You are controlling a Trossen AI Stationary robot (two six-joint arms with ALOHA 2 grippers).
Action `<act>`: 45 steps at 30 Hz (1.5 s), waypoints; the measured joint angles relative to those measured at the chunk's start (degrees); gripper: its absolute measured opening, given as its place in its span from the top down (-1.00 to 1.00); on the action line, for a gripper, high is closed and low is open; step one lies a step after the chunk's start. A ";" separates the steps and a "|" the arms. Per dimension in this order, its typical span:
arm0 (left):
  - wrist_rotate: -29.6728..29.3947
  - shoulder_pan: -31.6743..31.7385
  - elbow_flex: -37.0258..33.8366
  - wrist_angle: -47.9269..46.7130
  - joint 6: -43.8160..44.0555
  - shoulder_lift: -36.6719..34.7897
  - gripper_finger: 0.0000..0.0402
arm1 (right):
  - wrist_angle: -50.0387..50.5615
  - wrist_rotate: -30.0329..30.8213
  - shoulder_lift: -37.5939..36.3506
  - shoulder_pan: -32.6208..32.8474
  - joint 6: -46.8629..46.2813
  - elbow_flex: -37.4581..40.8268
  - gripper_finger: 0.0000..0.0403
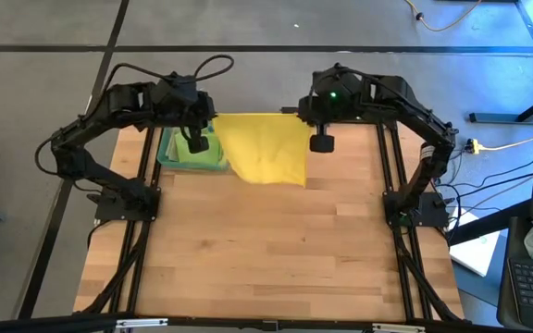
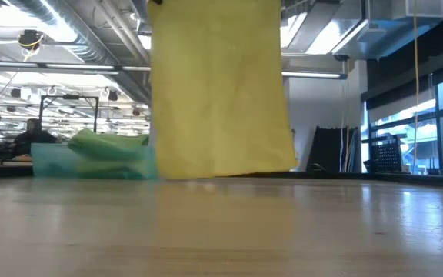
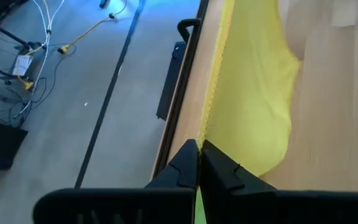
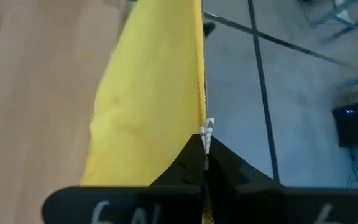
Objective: Fold microfiber towels
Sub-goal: Fold the yellow microfiber cloth
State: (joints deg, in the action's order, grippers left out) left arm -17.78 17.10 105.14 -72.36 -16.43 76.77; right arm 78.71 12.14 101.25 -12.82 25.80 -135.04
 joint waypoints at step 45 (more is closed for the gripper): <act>28.25 -35.03 -33.65 25.56 38.59 4.72 1.00 | -17.78 -57.09 -1.53 25.16 -28.49 45.76 0.96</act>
State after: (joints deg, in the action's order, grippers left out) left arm 10.47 -17.92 71.49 -46.80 22.16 81.49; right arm 60.93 -44.95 99.72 12.34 -2.69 -89.28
